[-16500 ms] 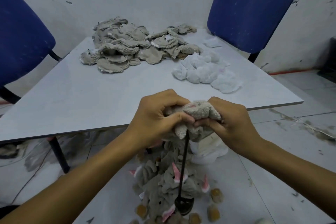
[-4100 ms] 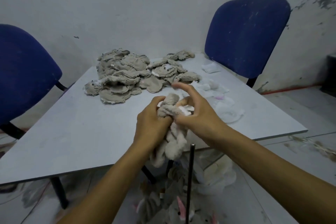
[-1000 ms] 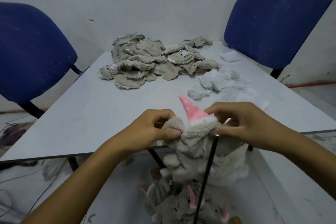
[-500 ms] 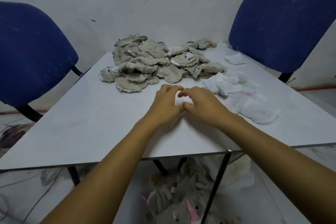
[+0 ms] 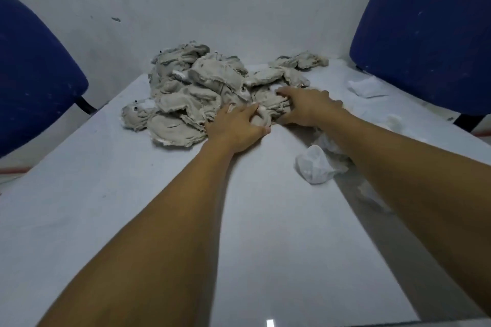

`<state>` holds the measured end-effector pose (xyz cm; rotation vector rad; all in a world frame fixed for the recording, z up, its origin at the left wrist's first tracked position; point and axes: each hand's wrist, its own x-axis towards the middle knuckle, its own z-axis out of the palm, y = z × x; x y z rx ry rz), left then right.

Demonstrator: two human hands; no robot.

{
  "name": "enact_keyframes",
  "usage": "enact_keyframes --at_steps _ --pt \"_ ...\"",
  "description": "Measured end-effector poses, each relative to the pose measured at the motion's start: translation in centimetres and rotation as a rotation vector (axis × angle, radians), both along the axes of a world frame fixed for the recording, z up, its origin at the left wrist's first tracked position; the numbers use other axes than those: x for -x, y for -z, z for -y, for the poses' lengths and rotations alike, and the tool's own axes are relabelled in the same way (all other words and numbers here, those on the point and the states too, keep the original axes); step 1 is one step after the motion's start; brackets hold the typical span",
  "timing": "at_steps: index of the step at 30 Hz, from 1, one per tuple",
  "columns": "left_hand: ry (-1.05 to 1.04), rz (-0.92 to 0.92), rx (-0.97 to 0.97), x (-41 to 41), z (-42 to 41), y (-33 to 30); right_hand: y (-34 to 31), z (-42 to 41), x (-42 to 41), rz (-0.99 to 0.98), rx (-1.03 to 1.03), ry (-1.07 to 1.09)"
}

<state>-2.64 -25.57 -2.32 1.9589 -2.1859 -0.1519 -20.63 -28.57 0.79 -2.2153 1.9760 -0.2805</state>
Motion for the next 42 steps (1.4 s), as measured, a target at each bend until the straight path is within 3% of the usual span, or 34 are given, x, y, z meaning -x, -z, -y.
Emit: enact_keyframes --at_steps 2,7,10,16,20,22,26,29,33,35,38,39,42 --pt "-0.039 -0.005 0.065 -0.1 -1.1 0.4 -0.3 -0.4 -0.5 0.213 0.174 -0.01" --pt "-0.083 -0.174 0.256 0.3 -6.7 0.1 -3.2 -5.8 -4.3 1.023 0.461 -0.14" --pt "-0.094 -0.324 0.244 0.4 -10.6 0.1 -3.5 -10.8 -6.3 1.167 0.409 -0.317" --pt "-0.045 -0.517 0.032 0.4 -18.0 -1.5 -0.3 -18.1 -3.3 1.189 0.245 -0.19" --pt "-0.18 -0.684 0.267 1.9 -21.3 -2.0 2.1 -21.0 -0.2 1.138 0.058 -0.046" --pt "-0.106 -0.701 0.374 2.7 -22.8 -2.0 2.5 -21.8 0.9 1.059 0.026 -0.019" --pt "0.204 -0.53 0.205 2.9 -23.7 -1.6 2.7 -22.7 1.9 0.968 0.012 -0.075" --pt "0.264 -0.356 0.276 2.2 -23.1 -1.1 2.7 -23.0 1.8 0.904 0.06 -0.106" --pt "0.196 -0.284 0.308 1.8 -22.1 -0.4 2.5 -23.3 1.9 1.055 0.068 -0.029" --pt "0.149 -0.314 0.315 1.8 -21.3 -0.1 2.6 -24.0 1.8 0.867 0.191 -0.078" --pt "0.129 -0.357 0.355 1.9 -20.2 0.1 3.5 -24.3 1.2 0.264 0.551 -0.286" --pt "0.141 -0.391 0.362 2.0 -19.9 0.1 3.9 -23.9 1.1 0.146 0.551 -0.339" --pt "0.11 -0.545 0.416 2.2 -19.2 -0.1 3.7 -21.6 1.1 0.291 0.323 -0.357"
